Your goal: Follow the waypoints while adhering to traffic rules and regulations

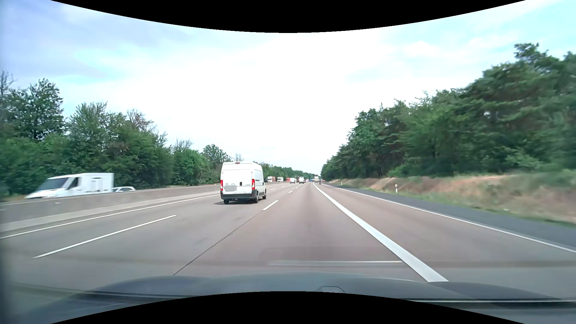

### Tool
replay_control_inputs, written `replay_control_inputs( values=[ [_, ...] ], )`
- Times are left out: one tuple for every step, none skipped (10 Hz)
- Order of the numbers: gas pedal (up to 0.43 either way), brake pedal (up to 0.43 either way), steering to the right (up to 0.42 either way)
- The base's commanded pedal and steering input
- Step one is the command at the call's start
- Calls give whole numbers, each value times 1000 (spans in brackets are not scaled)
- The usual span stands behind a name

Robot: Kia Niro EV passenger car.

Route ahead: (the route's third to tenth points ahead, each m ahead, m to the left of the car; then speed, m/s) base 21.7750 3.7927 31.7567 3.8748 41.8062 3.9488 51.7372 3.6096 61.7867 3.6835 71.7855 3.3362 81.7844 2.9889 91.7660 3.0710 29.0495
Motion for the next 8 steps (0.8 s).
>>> replay_control_inputs(
  values=[
    [130, 0, -3],
    [130, 0, -3],
    [130, 0, -3],
    [130, 0, -3],
    [130, 0, -3],
    [130, 0, -3],
    [130, 0, -3],
    [130, 0, -3]
  ],
)
